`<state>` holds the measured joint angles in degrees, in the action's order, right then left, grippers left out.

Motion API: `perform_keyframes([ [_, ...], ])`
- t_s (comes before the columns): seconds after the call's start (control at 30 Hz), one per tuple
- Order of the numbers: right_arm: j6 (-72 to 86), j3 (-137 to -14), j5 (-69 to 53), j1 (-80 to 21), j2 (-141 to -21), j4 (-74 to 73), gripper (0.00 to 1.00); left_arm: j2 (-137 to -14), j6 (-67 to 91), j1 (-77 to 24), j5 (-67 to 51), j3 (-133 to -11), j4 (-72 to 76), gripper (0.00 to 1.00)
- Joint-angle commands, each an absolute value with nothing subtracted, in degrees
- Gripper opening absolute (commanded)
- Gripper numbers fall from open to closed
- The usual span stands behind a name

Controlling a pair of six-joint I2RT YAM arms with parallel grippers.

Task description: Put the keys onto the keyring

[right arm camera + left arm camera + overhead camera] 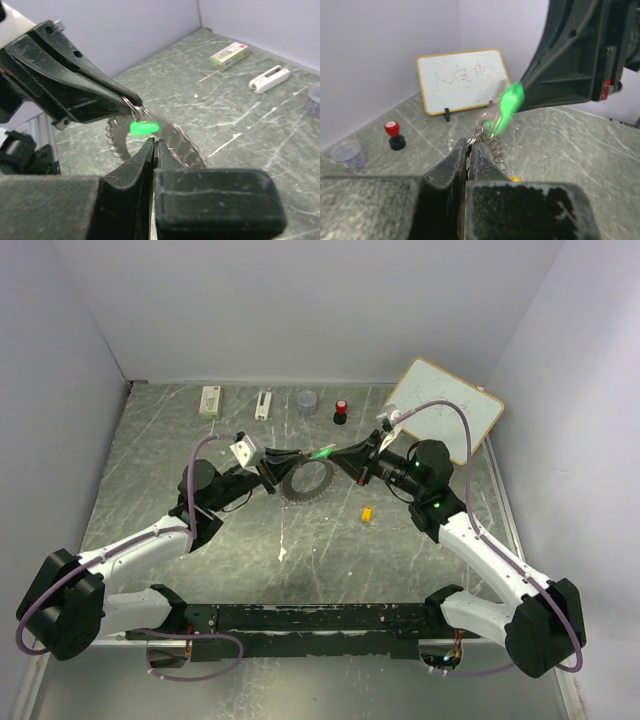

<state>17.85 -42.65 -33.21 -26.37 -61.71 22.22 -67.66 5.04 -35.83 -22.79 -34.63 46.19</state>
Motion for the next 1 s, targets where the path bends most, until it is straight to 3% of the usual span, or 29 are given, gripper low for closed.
perform_keyframes([
  [0.0,22.7,-40.0,-28.0,-24.8,-62.5,32.8,0.0,-67.4,11.4,-35.0,-14.8,-32.5,58.5,0.07],
  [0.4,22.9,-39.3,-29.7,-24.8,-63.1,33.4,0.0,-68.5,13.9,-35.1,-15.5,-31.1,63.2,0.07],
  [0.43,22.6,-39.9,-30.7,-24.8,-63.4,32.7,0.04,-68.5,13.8,-35.1,-15.8,-31.2,62.8,0.07],
  [0.53,21.8,-40.9,-34.2,-24.8,-64.4,32.5,0.31,-68.9,13.7,-35.1,-17.1,-31.9,62.0,0.07],
  [0.67,22.1,-40.3,-38.5,-24.9,-65.2,35.1,0.44,-69.2,14.3,-35.1,-18.4,-32.3,61.4,0.07],
  [0.8,22.0,-40.8,-41.1,-25.2,-66.6,35.3,0.5,-69.3,14.7,-35.1,-19.2,-32.5,61.3,0.07],
  [0.97,22.0,-41.7,-42.8,-26.1,-68.5,36.0,0.5,-69.7,15.0,-35.1,-20.0,-33.2,61.3,0.07],
])
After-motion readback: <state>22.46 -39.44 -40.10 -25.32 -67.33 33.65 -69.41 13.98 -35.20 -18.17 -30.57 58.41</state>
